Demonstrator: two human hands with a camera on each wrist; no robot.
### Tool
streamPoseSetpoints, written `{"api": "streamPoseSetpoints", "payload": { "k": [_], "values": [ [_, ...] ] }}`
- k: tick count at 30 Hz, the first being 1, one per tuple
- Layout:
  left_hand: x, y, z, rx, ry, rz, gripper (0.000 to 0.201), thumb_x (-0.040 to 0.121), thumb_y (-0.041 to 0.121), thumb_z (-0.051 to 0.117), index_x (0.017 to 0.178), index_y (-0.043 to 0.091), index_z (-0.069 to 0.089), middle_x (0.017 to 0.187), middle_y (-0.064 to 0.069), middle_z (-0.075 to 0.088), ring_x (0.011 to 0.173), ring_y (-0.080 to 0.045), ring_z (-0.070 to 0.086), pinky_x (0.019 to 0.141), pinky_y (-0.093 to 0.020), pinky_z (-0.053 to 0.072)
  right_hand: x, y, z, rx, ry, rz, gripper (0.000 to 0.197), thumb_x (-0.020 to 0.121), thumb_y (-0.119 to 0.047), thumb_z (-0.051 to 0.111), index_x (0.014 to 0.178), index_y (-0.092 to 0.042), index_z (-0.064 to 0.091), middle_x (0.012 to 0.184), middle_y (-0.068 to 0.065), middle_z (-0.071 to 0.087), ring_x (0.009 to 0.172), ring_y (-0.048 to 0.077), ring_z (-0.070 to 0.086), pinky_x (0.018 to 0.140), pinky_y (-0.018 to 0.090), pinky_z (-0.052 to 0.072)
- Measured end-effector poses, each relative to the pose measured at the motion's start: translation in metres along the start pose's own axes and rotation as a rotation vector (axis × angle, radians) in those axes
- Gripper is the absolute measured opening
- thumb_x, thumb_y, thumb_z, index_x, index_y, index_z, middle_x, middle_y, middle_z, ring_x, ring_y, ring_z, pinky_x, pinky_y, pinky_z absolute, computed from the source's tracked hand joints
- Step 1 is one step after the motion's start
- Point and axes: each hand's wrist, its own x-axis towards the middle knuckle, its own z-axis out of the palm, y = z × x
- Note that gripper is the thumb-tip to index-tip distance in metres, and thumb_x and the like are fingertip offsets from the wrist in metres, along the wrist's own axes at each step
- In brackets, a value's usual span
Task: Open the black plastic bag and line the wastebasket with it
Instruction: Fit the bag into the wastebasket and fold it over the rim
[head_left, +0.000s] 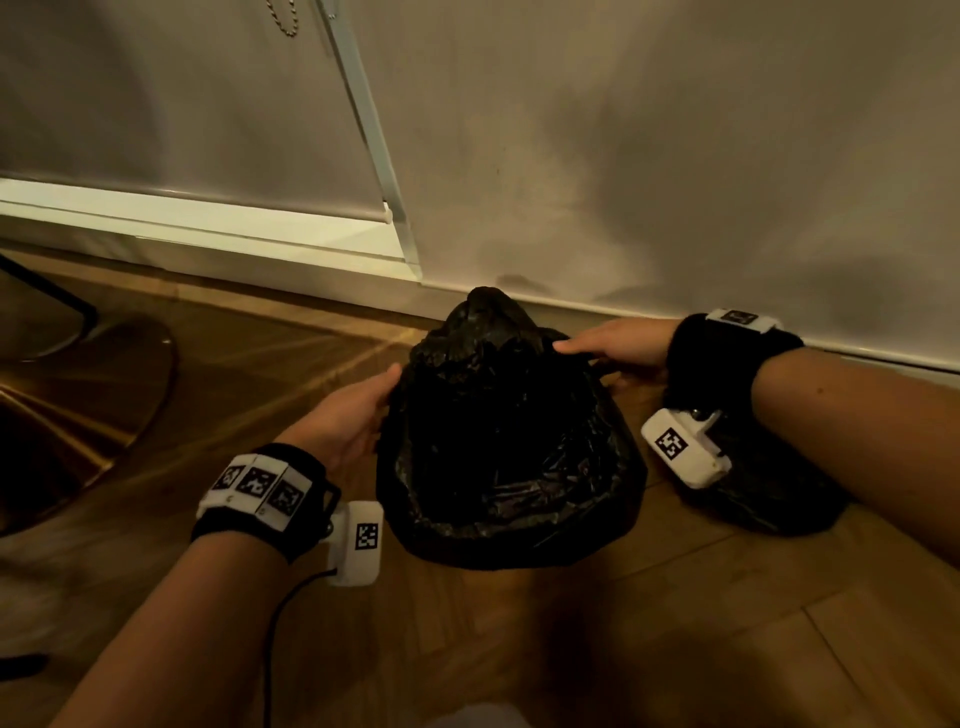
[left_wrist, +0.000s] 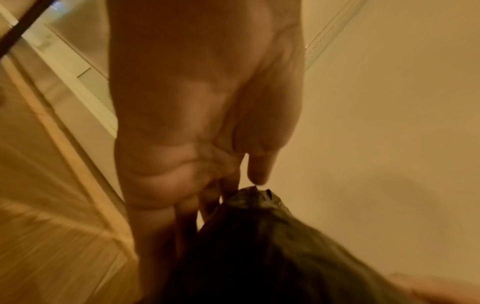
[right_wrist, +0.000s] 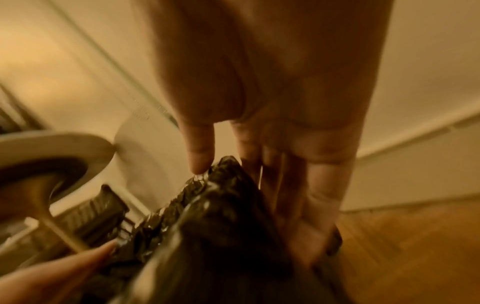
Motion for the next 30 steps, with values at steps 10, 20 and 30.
{"api": "streamPoseSetpoints", "payload": {
  "k": [10,20,30],
  "values": [
    [0.017,0.008,0.0,0.222,0.001,-0.018,0.023,0.094,0.048,0.054,0.11,0.038,0.068,0.12,0.002,0.069,0.111,-0.024,0.063,0.097,-0.042,0.048,0.046,-0.068,0.023,-0.362,-0.173,0.046,0.085,0.062,-0.077,0.063,0.131,-0.028,0.056,0.135,0.006,0.058,0.119,0.027,0.059,0.106,0.045,0.042],
    [0.026,0.032,0.006,0.442,0.058,0.042,0.071,0.076,0.053,0.072,0.131,0.023,0.041,0.134,-0.005,0.051,0.116,-0.021,0.056,0.102,-0.04,0.047,0.063,-0.07,0.012,-0.575,-0.258,0.145,0.093,0.041,-0.063,0.086,0.118,-0.014,0.066,0.116,0.008,0.07,0.113,0.029,0.064,0.105,0.048,0.044],
    [0.033,0.034,0.024,0.37,-0.088,-0.08,0.078,0.058,0.073,0.069,0.111,0.015,0.073,0.108,-0.004,0.075,0.104,-0.021,0.07,0.101,-0.036,0.048,0.032,-0.049,0.001,-0.558,-0.214,0.09,0.082,0.057,-0.073,0.068,0.123,-0.025,0.062,0.123,-0.004,0.066,0.113,0.015,0.062,0.106,0.037,0.043]
  ]
}}
